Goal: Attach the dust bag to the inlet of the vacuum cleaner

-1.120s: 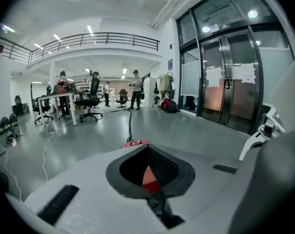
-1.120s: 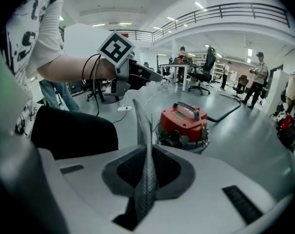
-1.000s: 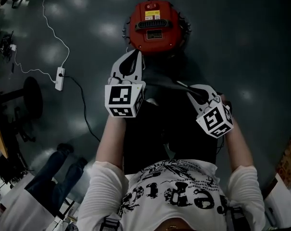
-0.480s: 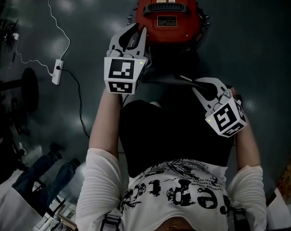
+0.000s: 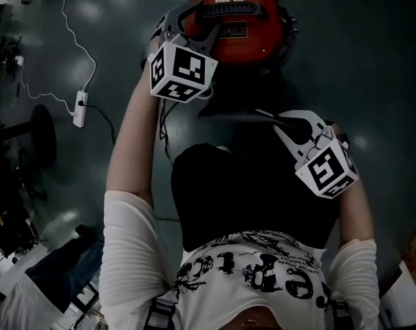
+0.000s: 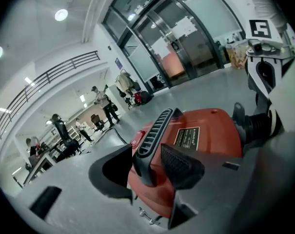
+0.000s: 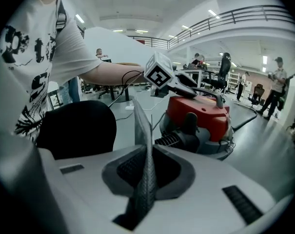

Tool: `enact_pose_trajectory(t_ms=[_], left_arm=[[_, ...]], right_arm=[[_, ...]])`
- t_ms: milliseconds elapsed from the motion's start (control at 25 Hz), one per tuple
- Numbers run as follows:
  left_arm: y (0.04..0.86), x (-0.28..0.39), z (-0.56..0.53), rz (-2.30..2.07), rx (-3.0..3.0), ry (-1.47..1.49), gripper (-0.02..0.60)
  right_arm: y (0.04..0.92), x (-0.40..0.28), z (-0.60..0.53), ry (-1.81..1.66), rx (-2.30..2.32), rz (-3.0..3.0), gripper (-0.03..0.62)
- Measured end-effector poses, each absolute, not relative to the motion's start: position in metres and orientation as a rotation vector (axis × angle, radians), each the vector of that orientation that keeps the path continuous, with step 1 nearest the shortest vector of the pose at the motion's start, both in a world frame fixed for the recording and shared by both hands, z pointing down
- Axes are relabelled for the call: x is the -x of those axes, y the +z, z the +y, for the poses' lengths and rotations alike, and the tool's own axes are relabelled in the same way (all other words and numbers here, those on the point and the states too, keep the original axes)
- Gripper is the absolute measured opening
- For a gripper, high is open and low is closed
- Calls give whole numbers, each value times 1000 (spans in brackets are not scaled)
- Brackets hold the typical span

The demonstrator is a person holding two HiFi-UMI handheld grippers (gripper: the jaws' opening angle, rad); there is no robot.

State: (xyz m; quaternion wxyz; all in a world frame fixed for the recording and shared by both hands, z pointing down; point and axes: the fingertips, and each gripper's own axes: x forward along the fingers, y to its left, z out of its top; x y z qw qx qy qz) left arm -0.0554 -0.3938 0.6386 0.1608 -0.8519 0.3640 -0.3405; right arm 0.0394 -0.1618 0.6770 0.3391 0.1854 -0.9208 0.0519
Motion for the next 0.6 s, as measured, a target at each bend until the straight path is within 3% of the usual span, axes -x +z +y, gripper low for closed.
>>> enact_pose_trajectory(t_ms=[600], left_arm=[[644,36,-401,623,2330,-1103,133]], right_arm=[[695,-49,-183,20,-597,-2305,35]])
